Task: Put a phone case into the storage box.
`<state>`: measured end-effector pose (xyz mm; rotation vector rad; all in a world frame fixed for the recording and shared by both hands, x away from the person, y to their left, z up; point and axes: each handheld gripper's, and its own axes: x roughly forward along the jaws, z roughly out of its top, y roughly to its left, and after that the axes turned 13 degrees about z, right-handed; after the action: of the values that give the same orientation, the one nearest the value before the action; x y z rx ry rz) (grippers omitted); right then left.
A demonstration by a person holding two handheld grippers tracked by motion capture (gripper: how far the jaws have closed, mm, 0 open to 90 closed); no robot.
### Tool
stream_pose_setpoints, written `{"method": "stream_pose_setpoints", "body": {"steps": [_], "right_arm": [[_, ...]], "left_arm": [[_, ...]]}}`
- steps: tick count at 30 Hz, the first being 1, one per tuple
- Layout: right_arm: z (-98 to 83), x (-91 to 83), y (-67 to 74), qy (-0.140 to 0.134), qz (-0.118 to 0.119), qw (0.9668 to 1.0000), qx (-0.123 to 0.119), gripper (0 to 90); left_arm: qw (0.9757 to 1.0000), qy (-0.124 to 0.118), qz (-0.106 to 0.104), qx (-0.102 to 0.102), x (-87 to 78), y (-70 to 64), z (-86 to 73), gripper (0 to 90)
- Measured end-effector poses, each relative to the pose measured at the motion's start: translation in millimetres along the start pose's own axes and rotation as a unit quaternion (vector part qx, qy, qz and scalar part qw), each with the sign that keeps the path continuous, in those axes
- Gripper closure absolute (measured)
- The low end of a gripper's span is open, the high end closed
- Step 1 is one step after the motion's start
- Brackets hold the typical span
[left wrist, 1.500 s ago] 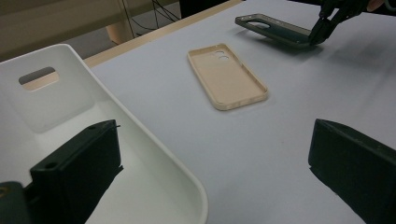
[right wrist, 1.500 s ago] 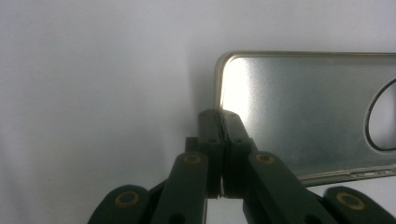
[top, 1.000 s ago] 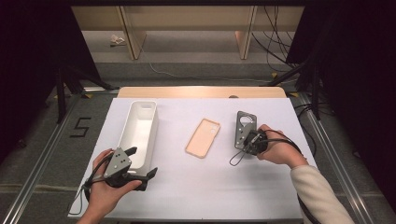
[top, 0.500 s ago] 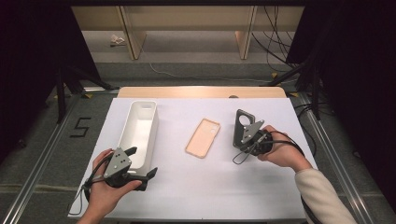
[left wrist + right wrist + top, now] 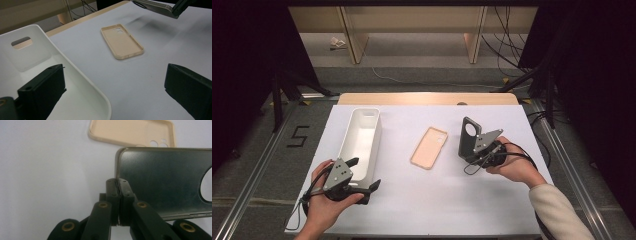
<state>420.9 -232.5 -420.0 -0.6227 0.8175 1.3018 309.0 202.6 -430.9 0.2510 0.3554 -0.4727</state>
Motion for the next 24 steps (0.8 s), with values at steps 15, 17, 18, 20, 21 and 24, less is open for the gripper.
{"method": "stream_pose_setpoints", "body": {"steps": [15, 17, 18, 20, 21, 24], "right_arm": [[-7.3, 2.8, 20.7, -0.097, 0.026, 0.9949, -0.004, 89.5], [-6.4, 2.6, 24.7, -0.109, 0.027, 0.9936, -0.004, 89.5], [-5.9, 2.7, 26.4, -0.116, 0.030, 0.9928, -0.008, 89.5], [-4.9, 3.0, 30.1, -0.128, 0.030, 0.9913, -0.013, 89.5], [-4.3, 3.4, 31.7, -0.132, 0.031, 0.9905, -0.018, 89.4], [-2.3, 4.3, 36.2, -0.142, 0.035, 0.9889, -0.028, 89.5]], "left_arm": [[1.0000, 0.002, -0.004, -0.002, 1.0, -0.4, -0.4, 3.5], [1.0000, 0.002, -0.004, -0.001, 1.1, -0.5, -0.2, 3.6], [1.0000, 0.002, -0.003, -0.001, 1.1, -0.6, -0.2, 3.7], [1.0000, 0.002, -0.004, -0.001, 1.1, -0.7, 0.2, 3.8], [1.0000, 0.003, -0.005, -0.001, 1.2, -1.2, 0.7, 3.9], [0.9999, 0.006, -0.011, -0.003, 2.2, -3.8, 3.0, 4.2]]}}
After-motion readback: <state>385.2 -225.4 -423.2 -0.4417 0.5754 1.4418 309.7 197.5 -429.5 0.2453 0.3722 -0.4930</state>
